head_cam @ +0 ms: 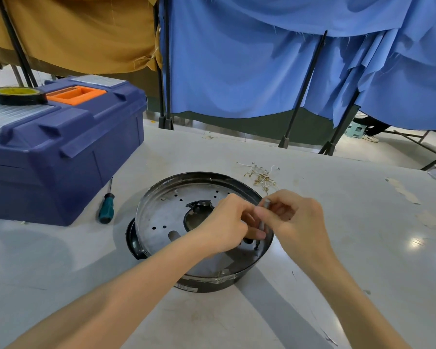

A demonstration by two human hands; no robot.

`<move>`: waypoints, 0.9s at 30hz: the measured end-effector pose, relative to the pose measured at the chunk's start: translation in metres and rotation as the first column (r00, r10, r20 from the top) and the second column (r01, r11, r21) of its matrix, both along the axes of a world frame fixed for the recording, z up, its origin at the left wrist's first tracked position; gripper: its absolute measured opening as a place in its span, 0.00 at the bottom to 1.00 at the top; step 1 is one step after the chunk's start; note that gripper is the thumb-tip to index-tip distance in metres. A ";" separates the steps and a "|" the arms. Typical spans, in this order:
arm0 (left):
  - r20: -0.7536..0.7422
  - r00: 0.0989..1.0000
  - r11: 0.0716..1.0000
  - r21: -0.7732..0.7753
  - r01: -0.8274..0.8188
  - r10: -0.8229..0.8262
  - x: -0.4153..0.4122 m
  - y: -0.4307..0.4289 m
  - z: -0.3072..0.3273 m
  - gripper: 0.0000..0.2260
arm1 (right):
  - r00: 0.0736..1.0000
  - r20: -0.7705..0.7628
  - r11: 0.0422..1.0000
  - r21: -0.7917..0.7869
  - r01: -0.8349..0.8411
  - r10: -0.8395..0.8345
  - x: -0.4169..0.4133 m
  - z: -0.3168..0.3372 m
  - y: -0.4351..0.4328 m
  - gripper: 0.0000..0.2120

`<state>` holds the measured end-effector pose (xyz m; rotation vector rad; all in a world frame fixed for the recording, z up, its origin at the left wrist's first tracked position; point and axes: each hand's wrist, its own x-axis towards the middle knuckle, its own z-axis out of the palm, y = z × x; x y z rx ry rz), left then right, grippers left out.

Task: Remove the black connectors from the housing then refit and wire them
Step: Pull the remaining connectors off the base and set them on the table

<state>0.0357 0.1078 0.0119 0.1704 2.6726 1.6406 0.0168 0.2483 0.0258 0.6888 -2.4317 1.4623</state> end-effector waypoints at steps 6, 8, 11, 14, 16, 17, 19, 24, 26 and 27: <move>0.013 0.999 0.998 -0.060 0.030 -0.030 -0.007 -0.016 -0.003 0.16 | 0.963 0.128 0.971 -0.043 -0.235 0.239 -0.011 0.012 0.016 0.09; -0.005 1.000 0.993 -0.116 0.016 -0.017 -0.012 -0.024 -0.003 0.16 | 0.962 0.142 0.972 -0.068 -0.226 0.233 -0.011 0.012 0.018 0.10; -0.005 1.000 0.954 -0.299 0.018 -0.020 -0.015 -0.033 -0.005 0.21 | 0.979 0.127 0.986 -0.076 -0.150 0.158 -0.011 0.007 0.018 0.12; 0.018 0.998 0.920 -0.388 0.062 -0.060 -0.014 -0.037 -0.011 0.31 | 0.997 0.077 0.997 -0.078 0.014 -0.008 -0.006 -0.003 0.010 0.14; 0.031 0.997 0.913 -0.400 0.076 -0.070 -0.012 -0.035 -0.014 0.37 | 0.993 0.038 0.989 -0.098 0.115 -0.112 -0.002 -0.013 0.003 0.15; 0.028 0.997 0.909 -0.409 0.081 -0.077 -0.011 -0.034 -0.016 0.40 | 0.987 0.008 0.981 -0.111 0.162 -0.162 0.000 -0.017 0.000 0.16; 0.014 0.995 0.897 -0.432 0.093 -0.096 -0.010 -0.032 -0.019 0.43 | 0.968 -0.050 0.961 -0.140 0.238 -0.246 0.006 -0.024 -0.004 0.17; -0.009 0.994 0.886 -0.453 0.096 -0.112 -0.010 -0.031 -0.020 0.44 | 0.982 0.012 0.966 -0.180 0.185 -0.186 0.000 -0.024 -0.002 0.12; 0.000 0.993 0.888 -0.447 0.105 -0.118 -0.009 -0.031 -0.020 0.44 | 0.995 0.076 0.982 -0.170 0.079 -0.067 -0.006 -0.017 0.004 0.10; 0.004 0.993 0.890 -0.443 0.110 -0.120 -0.008 -0.032 -0.019 0.44 | 0.995 0.095 0.986 -0.168 0.026 -0.011 -0.007 -0.014 0.006 0.10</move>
